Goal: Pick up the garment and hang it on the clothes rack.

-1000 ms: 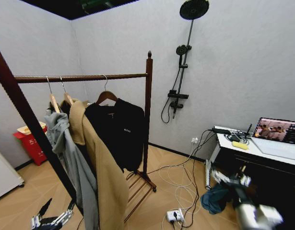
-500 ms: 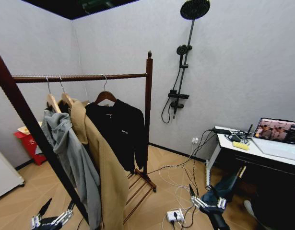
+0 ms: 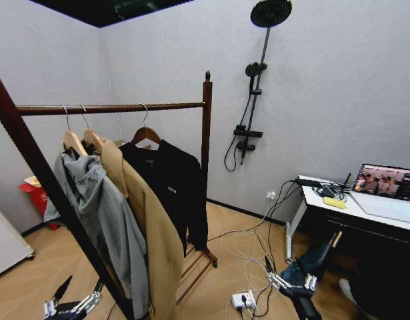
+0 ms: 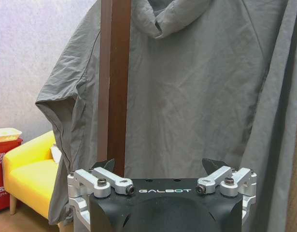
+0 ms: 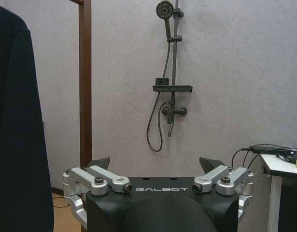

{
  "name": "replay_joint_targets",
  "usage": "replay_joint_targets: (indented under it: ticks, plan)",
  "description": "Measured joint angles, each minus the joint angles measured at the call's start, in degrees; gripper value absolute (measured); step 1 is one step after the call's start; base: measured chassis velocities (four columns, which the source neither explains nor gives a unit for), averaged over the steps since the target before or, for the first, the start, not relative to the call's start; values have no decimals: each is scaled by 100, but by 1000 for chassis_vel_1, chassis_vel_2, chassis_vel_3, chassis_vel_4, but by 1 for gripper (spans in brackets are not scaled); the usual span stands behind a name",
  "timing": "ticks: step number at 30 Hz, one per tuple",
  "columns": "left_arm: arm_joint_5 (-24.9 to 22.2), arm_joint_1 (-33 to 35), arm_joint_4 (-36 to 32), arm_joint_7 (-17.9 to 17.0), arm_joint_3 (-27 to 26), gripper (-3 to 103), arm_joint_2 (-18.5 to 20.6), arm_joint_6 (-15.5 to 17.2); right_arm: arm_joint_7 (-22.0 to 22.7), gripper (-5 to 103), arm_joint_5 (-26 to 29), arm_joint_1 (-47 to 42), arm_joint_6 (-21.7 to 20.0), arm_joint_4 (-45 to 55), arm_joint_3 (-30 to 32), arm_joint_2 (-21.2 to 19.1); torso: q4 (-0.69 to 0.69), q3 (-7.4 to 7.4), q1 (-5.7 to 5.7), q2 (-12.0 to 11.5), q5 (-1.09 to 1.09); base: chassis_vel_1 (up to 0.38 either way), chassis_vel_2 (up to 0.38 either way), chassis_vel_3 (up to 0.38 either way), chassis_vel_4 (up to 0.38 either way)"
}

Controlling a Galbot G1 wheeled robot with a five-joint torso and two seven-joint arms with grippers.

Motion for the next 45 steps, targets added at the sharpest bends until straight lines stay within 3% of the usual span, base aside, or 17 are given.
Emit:
replay_joint_targets:
  ticks: [12,29,32,37,45]
  plan:
    - [0,0,0,0,0,100,0,0,5,100,12,14,-18,-4,0,-5,0,1,2,-2,2,49,-52,-48,49]
    - [0,0,0,0,0,100,0,0,11,100,19,16,-27,-5,-2,-8,0,0,-2,1,2,244,-247,-237,237]
    - [0,1,0,-1,-1,100,-1,0,10,100,19,16,-28,-5,-2,-8,5,-3,-6,5,-1,213,-184,-215,239]
    - [0,0,0,0,0,100,0,0,11,100,19,15,-28,-5,-2,-7,-4,-2,-6,4,-1,16,-26,-154,55]
    - [0,-1,0,1,0,100,0,0,11,100,19,20,-28,-5,-1,-9,2,2,5,-4,0,-110,-8,39,-64]
